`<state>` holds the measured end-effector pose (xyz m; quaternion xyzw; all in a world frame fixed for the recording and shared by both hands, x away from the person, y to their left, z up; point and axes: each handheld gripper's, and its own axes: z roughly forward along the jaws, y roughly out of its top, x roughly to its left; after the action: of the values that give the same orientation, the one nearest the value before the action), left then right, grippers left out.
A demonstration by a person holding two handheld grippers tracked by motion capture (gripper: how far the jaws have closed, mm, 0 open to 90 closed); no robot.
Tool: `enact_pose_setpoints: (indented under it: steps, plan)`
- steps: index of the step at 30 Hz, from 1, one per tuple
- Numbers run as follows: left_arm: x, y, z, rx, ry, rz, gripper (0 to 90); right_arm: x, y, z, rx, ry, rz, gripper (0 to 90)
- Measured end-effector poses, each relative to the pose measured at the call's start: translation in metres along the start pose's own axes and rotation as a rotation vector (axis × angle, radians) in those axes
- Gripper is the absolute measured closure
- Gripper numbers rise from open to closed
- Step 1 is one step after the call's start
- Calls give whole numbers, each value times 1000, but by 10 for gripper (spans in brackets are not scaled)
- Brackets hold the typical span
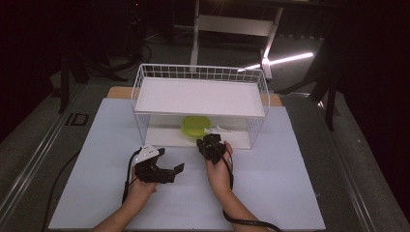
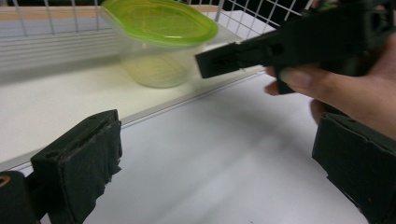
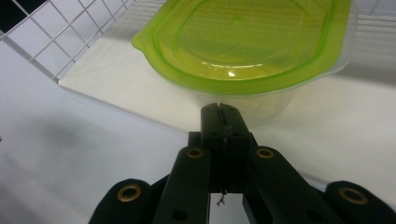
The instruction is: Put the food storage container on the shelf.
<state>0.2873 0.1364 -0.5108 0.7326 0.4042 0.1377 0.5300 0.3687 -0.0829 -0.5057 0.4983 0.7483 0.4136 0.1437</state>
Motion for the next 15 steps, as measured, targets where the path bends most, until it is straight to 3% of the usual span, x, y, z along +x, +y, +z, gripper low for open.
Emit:
enact_pose_setpoints:
  steps: [8,15]
  plan:
    - [0,5,-4,-16,-1,16,25,5,3,0,2,9,-21,895]
    - [-1,8,-15,-50,-70,28,26,7,-7,-24,1,35,-63,826]
